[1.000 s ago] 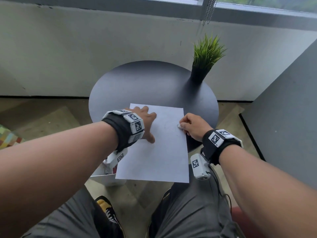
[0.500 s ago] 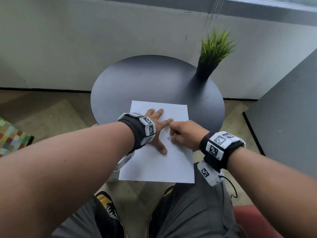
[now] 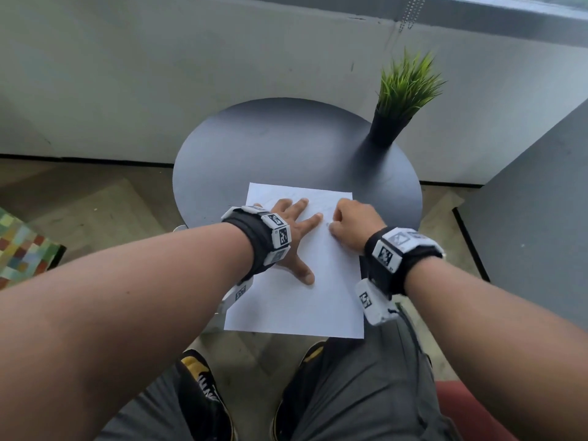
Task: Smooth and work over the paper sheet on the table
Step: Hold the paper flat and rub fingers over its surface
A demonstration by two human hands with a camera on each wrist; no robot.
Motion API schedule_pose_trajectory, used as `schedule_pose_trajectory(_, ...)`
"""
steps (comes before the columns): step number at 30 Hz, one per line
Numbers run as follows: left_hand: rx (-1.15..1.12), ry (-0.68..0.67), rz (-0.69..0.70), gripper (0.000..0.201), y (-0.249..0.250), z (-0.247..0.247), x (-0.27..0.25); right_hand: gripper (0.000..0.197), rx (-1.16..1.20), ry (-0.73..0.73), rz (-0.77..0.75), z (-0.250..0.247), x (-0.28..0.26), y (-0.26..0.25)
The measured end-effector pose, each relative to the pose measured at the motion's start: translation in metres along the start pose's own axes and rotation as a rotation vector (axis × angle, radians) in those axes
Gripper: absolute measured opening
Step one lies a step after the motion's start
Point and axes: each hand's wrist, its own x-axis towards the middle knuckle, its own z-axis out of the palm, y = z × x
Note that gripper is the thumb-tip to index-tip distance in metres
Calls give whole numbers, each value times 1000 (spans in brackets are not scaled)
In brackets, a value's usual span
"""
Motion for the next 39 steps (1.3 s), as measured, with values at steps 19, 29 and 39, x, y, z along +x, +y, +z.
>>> schedule_pose_trajectory(19, 24, -22, -10, 134, 6, -4, -1, 13, -23, 16, 3, -7, 1, 6)
schedule_pose_trajectory(29, 90, -28, 4, 134, 7, -6, 6, 13, -22, 15, -16, -9, 1, 22)
schedule_pose_trajectory(39, 136, -43, 15, 136, 4, -8, 8, 14, -4, -35, -87, -10, -3, 23)
